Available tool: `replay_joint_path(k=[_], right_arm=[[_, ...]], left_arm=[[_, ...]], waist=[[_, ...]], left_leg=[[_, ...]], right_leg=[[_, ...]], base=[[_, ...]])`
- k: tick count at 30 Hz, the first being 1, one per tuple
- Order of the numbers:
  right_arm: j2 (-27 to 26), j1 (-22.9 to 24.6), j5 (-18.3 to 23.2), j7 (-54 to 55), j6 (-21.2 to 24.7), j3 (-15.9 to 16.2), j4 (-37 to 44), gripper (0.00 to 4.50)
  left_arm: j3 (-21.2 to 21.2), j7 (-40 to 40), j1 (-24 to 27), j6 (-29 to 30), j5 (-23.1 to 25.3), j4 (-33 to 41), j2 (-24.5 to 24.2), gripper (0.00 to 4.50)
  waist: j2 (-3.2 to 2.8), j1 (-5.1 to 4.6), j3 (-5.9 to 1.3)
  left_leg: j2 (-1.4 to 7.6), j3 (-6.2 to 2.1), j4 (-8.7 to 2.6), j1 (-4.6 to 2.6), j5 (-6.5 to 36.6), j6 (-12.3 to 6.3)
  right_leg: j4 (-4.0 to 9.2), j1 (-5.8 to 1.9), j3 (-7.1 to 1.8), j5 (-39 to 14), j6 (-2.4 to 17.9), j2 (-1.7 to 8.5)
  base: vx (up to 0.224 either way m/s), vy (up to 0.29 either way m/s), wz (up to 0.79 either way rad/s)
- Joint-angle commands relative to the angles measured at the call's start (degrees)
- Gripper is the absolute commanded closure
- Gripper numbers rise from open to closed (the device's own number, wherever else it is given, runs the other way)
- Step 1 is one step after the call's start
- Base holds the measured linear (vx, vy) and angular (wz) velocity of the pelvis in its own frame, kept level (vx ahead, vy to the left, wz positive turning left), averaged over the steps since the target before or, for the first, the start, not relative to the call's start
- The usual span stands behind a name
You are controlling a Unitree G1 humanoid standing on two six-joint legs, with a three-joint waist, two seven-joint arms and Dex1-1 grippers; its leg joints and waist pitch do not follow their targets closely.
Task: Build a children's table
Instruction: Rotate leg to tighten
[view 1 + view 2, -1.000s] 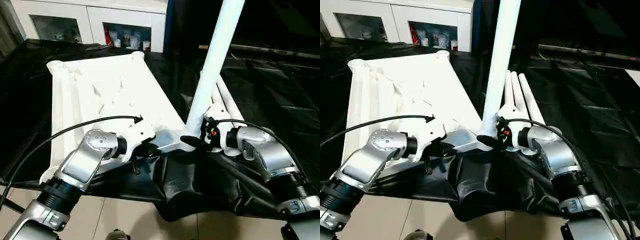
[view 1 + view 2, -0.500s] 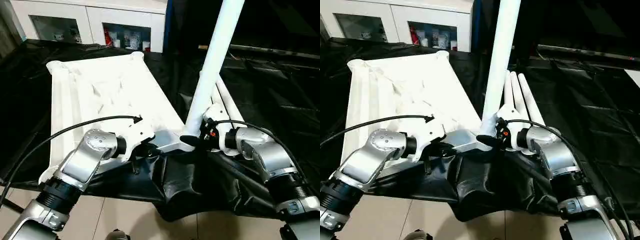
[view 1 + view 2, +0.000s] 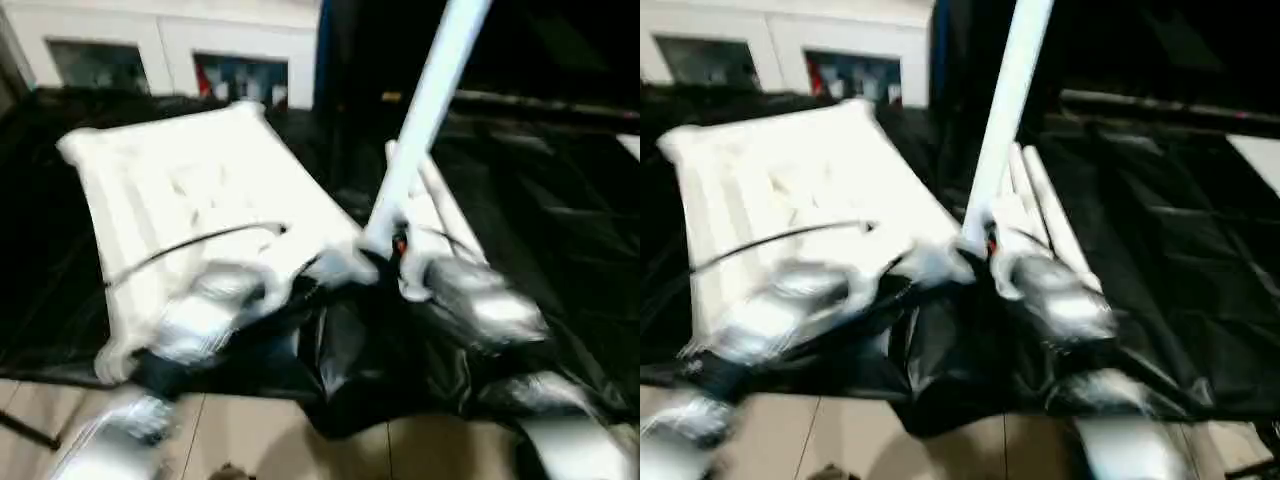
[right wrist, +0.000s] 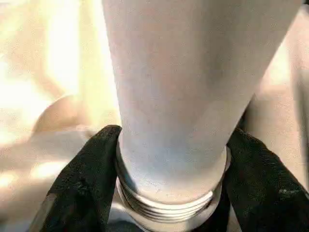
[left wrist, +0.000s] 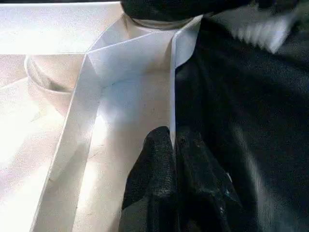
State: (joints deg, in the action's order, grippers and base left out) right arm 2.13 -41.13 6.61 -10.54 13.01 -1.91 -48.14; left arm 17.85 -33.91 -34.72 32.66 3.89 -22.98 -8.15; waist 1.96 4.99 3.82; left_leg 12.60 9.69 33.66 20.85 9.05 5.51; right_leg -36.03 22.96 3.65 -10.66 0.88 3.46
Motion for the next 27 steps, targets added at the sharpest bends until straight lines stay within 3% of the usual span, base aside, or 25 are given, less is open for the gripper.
replay_joint_path(k=[1,9,16,18,20,22,27], right_arm=[[-2.9,1.0,0.9,3.7,2.1,-0.6,-7.5,1.74],[-5.6,-3.2,0.0,4.7,0.2,-1.6,-14.4,1.74],[-6.0,-4.9,-0.7,3.7,-1.5,-2.0,-16.7,1.74],[-6.0,-5.8,-0.7,3.0,-2.1,-2.0,-17.2,1.19],[-6.0,-6.2,-0.6,2.6,-2.4,-2.0,-17.4,1.19],[-5.9,-6.9,-0.6,1.9,-3.0,-2.1,-17.7,0.87],[-5.6,-8.7,0.2,0.1,-3.8,-3.0,-16.7,0.53]], left_arm=[[0.1,3.0,-2.4,0.1,-0.1,-0.2,2.6,4.50],[-0.7,3.8,-2.3,1.3,-0.2,0.6,3.7,4.50],[-1.0,4.0,-2.5,1.6,-0.3,0.3,3.6,4.50],[-1.1,3.8,-2.5,1.5,-0.3,0.3,3.5,4.50],[-1.2,3.7,-2.5,1.5,-0.3,0.4,3.4,4.50],[-1.1,3.3,-2.4,1.2,-0.3,0.6,3.1,4.50],[-0.5,0.5,-2.0,-1.5,-0.5,1.8,1.2,4.50]], waist=[[-0.52,-0.18,-3.59],[-0.34,-0.15,-3.69],[-0.13,-0.38,-3.66],[-0.17,-0.46,-3.57],[-0.01,-0.55,-3.58],[0.08,-0.63,-3.61],[-0.06,-0.81,-3.78]], left_leg=[[0.00,-0.20,-3.84,-1.18,20.3,2.35],[0.07,-0.41,-4.08,-0.75,20.7,1.74],[0.03,-0.43,-4.12,-0.82,22.0,1.66],[0.02,-0.43,-4.12,-0.91,22.6,1.59],[0.05,-0.46,-4.17,-0.76,22.3,1.49],[0.04,-0.41,-4.15,-0.69,22.0,1.36],[0.17,-0.40,-4.32,-0.28,20.1,1.13]], right_leg=[[6.33,-1.71,-2.16,-25.4,6.0,4.05],[6.18,-1.67,-2.02,-24.3,5.6,4.02],[6.29,-1.46,-2.00,-25.3,5.5,4.02],[6.46,-1.29,-1.98,-26.2,5.4,4.01],[6.38,-1.32,-2.00,-26.1,5.4,4.06],[6.37,-1.33,-2.03,-25.7,5.5,4.07],[5.92,-1.60,-2.18,-22.2,6.4,4.05]], base=[[0.000,0.000,0.00],[0.000,0.000,0.00],[0.000,0.000,0.00],[0.000,0.000,0.00],[0.000,0.000,0.00],[0.000,0.000,0.00],[0.000,0.000,0.00]])
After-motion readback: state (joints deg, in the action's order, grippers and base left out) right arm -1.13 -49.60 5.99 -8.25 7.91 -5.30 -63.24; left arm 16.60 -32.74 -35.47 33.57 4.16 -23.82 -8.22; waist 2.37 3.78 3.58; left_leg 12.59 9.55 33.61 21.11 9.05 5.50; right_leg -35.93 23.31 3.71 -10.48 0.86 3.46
